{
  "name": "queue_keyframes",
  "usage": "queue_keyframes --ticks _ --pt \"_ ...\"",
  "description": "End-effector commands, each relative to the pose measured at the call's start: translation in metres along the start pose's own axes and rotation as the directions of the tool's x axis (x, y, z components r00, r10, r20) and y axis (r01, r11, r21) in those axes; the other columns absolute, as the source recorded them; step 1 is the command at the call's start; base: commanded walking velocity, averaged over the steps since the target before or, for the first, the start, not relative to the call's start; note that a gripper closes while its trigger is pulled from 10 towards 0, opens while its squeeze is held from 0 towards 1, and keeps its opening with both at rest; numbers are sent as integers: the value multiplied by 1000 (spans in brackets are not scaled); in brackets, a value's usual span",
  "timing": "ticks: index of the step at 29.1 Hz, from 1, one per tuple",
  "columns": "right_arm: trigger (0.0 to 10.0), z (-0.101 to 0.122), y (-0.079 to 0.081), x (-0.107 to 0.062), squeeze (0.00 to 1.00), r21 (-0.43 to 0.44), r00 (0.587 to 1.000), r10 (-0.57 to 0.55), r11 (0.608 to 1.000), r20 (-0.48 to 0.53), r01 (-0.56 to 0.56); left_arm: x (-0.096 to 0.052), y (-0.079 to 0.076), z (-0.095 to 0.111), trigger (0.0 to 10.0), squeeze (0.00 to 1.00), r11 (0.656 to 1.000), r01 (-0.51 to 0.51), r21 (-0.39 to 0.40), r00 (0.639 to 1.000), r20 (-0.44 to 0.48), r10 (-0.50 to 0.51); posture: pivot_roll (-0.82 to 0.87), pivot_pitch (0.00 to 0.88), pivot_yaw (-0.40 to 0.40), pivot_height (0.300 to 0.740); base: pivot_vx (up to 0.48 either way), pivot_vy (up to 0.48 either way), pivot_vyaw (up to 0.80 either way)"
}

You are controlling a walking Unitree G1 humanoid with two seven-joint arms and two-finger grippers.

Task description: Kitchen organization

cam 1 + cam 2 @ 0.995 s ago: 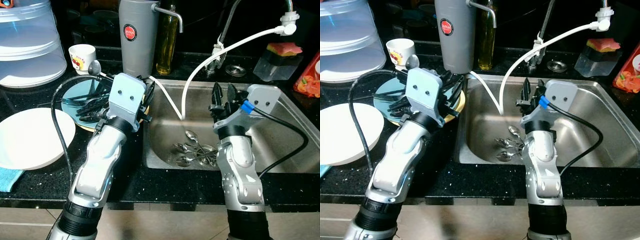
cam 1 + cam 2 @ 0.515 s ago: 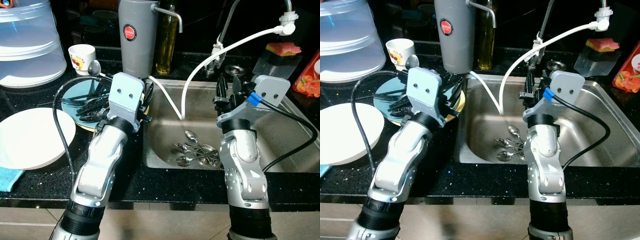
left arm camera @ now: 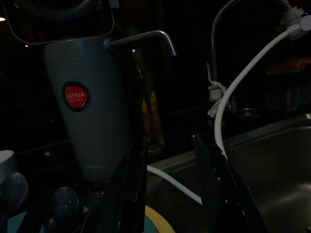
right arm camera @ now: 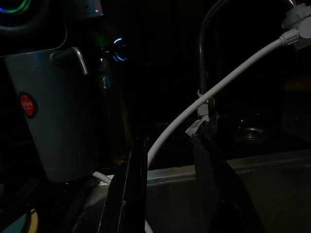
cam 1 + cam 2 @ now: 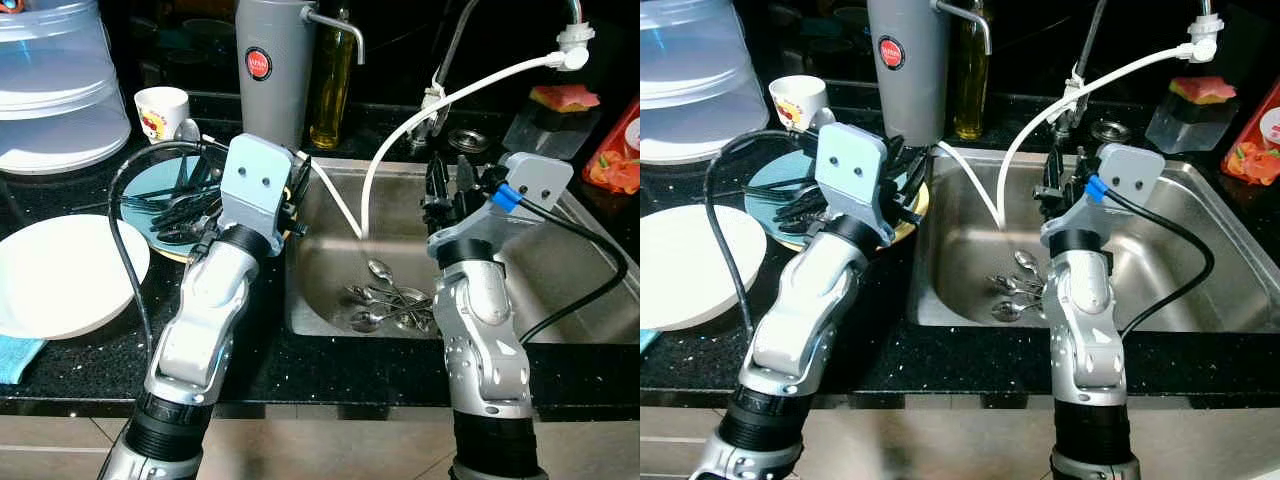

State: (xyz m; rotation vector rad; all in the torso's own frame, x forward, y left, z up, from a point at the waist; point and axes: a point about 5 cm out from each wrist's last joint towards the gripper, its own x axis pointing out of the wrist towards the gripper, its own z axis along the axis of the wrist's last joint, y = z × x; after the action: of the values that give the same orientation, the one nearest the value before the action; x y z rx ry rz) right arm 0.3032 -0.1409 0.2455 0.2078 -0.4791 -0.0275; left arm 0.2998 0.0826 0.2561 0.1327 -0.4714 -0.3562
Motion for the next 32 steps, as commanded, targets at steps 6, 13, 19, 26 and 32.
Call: queue_keyframes --ticks 6,13,19,26,32 --pt "10000 -9 -6 -2 0 -2 999 -25 1000 -46 24 4 -4 -2 10000 0 998 26 -57 999 -22 -27 194 16 -80 740 0 0 0" --pt "10000 -11 -8 -2 0 -10 998 -22 1000 -52 22 6 -9 -1 10000 0 997 51 -57 999 -12 -52 193 9 -81 740 0 0 0" --pt "10000 -14 -6 -3 0 -8 998 -11 1000 -61 11 2 -12 -4 10000 0 996 66 -61 997 -27 -68 197 1 -85 740 0 0 0" --pt "10000 -17 -8 -4 0 1 997 -21 1000 -71 21 -1 -14 -5 10000 0 994 84 -63 996 -37 -86 199 0 -83 740 0 0 0" --pt "10000 -20 -14 -4 0 22 995 -34 999 -94 37 -8 -19 -7 10000 0 976 215 -19 975 -52 -216 197 0 -82 740 0 0 0"
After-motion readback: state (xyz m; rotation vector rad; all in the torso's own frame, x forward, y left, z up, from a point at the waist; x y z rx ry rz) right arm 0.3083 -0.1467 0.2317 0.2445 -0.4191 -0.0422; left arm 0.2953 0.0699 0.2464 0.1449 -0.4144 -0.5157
